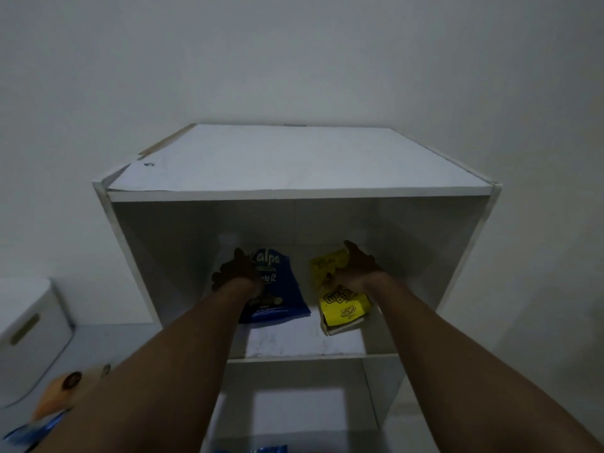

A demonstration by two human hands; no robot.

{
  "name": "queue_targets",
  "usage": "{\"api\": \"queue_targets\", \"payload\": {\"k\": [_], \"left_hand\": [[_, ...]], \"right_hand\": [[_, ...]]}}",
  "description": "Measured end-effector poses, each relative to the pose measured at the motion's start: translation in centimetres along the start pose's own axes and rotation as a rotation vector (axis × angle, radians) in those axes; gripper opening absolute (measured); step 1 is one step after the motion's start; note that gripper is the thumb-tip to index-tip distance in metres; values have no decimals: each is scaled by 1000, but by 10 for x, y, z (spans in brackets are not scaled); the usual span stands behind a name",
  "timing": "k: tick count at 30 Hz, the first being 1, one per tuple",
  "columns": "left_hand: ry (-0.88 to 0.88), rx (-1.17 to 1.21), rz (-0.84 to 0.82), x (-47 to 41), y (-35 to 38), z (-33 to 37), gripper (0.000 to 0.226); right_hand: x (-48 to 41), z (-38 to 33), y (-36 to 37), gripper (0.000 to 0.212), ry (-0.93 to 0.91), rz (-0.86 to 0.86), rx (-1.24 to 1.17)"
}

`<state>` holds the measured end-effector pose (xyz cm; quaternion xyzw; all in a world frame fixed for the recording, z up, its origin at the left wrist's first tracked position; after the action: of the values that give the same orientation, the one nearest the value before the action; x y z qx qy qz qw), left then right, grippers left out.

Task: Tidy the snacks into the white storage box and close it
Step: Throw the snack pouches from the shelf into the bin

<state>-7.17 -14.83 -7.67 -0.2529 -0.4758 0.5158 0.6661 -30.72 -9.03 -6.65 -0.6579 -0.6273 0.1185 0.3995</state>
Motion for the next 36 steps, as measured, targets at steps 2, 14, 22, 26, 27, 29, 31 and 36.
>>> {"api": "queue_targets", "payload": {"k": [2, 14, 22, 26, 27, 29, 31, 36], "left_hand": [[-1, 11, 15, -2, -1, -3, 100], [281, 292, 184, 28, -32, 5, 55], [523, 166, 224, 87, -55, 1, 26], [634, 191, 186, 127, -61, -11, 28], [662, 195, 175, 139, -61, -14, 32], [710, 229, 118, 165, -58, -22, 35], [753, 243, 76, 192, -55, -31, 30], [899, 211, 48, 254, -38, -41, 18]], "right_hand": [[-2, -3, 1, 117, -13, -13, 4], [26, -18, -16, 64, -114, 188, -62], [113, -32, -14, 65, -261, 330, 65], [177, -32, -2, 53, -232, 424, 137], [195, -31, 3, 52, -210, 451, 146], [233, -28, 14, 52, -176, 522, 171], [272, -23, 27, 51, -132, 581, 187], [359, 3, 55, 49, 20, 681, 209]]}}
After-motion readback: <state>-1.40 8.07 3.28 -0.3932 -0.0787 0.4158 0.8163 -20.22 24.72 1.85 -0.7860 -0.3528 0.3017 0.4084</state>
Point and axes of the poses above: each hand's wrist, its own x-axis away from the middle knuckle, its own y-axis out of the palm, z = x × y, the point moved 2 cm from there along -x, towards the middle knuckle, and after that the axes turned 7 degrees about -z, right-handed, at the moved point
